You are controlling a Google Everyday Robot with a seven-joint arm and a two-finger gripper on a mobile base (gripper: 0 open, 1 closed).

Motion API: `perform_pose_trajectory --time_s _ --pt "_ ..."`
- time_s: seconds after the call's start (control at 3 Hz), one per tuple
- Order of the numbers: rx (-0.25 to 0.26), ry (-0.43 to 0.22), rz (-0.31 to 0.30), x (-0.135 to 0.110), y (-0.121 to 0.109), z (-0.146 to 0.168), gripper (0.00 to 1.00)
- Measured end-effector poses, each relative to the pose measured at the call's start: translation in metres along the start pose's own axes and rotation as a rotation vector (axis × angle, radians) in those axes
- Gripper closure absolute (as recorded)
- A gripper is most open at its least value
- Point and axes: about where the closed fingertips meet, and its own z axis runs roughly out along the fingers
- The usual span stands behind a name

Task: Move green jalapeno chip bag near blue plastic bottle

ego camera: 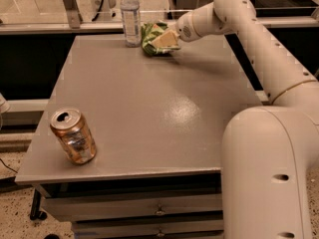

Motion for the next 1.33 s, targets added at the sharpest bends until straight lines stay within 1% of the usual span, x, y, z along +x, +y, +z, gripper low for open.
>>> perform_pose_trajectory --time_s 0.33,0.67,1.0,1.33 --pt "-0.027 -0.011 0.001 -0.003 0.006 -0.004 0.0" --pt "-0.061 -0.049 -0.001 -0.004 0.008 -0.03 0.0" --pt "-0.069 -0.091 -0.012 0.011 -0.003 -0.071 0.0" --pt "-0.026 -0.135 -0.043 0.037 -0.026 -0.133 0.0"
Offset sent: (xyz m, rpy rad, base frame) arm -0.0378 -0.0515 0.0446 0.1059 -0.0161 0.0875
